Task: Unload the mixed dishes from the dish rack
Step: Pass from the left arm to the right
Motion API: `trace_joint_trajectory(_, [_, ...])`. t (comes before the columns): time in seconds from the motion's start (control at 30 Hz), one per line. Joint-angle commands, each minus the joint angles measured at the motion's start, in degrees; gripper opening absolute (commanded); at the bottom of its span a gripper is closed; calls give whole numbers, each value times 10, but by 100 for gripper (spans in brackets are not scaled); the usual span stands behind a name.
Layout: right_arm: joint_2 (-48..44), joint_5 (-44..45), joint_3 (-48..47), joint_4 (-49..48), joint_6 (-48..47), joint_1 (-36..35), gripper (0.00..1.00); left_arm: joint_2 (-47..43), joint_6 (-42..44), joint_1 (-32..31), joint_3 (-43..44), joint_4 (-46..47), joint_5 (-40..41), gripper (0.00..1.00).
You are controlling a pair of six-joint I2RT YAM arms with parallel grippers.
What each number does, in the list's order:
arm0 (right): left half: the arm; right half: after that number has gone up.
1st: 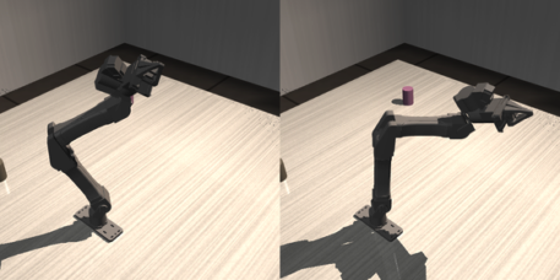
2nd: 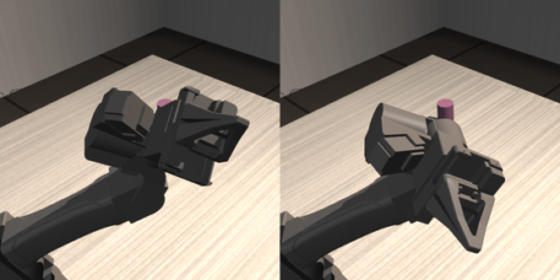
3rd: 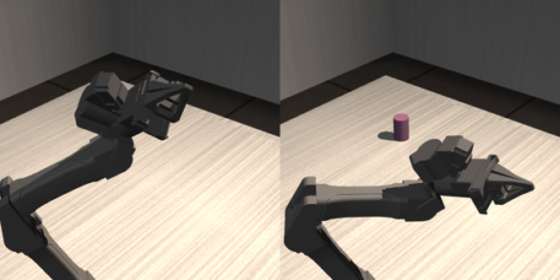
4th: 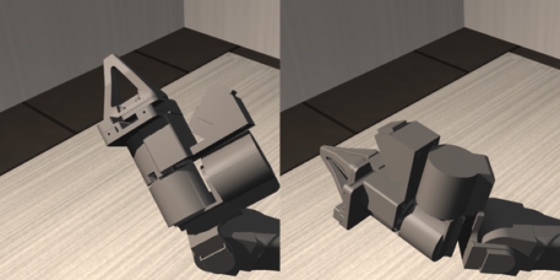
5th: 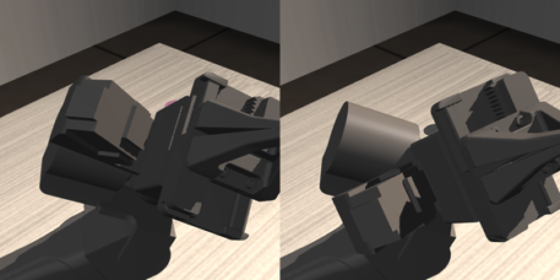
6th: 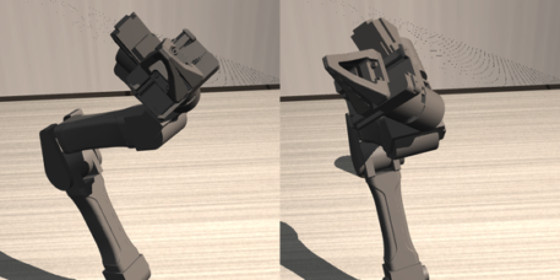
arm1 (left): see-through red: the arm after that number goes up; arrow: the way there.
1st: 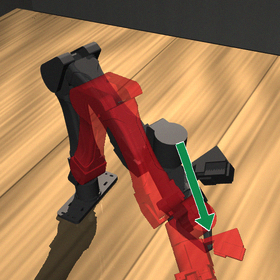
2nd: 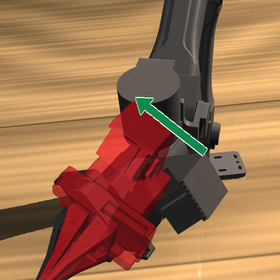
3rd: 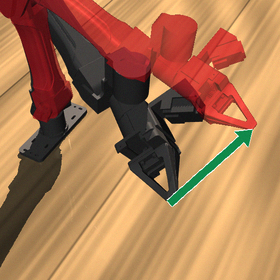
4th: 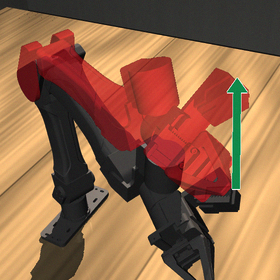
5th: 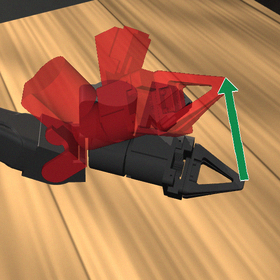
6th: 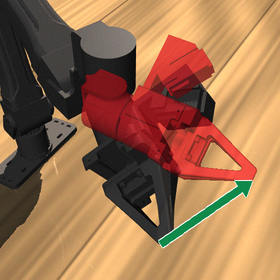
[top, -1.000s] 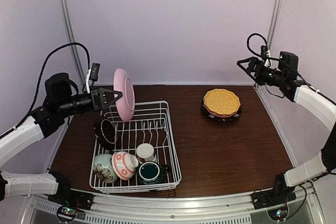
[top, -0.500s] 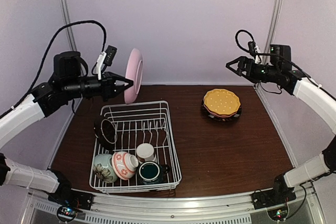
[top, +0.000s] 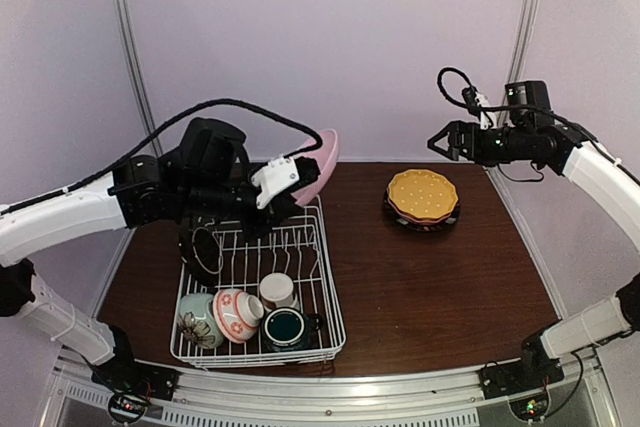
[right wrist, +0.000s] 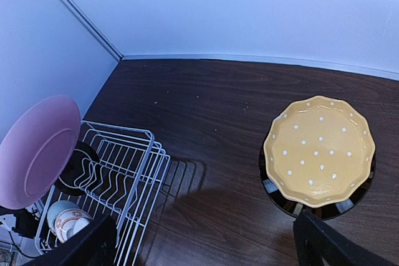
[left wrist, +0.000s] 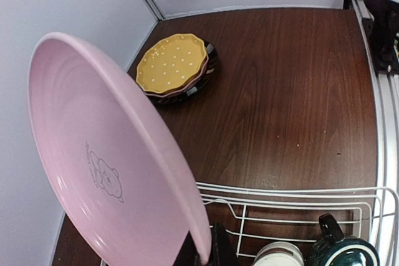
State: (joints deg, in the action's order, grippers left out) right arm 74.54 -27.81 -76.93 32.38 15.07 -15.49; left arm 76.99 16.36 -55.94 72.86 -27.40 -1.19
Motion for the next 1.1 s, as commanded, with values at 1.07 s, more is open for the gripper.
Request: trace_joint_trajectory(1.07, [114, 209, -120, 150, -80, -243, 86, 142, 274, -194, 34, -31, 261, 0])
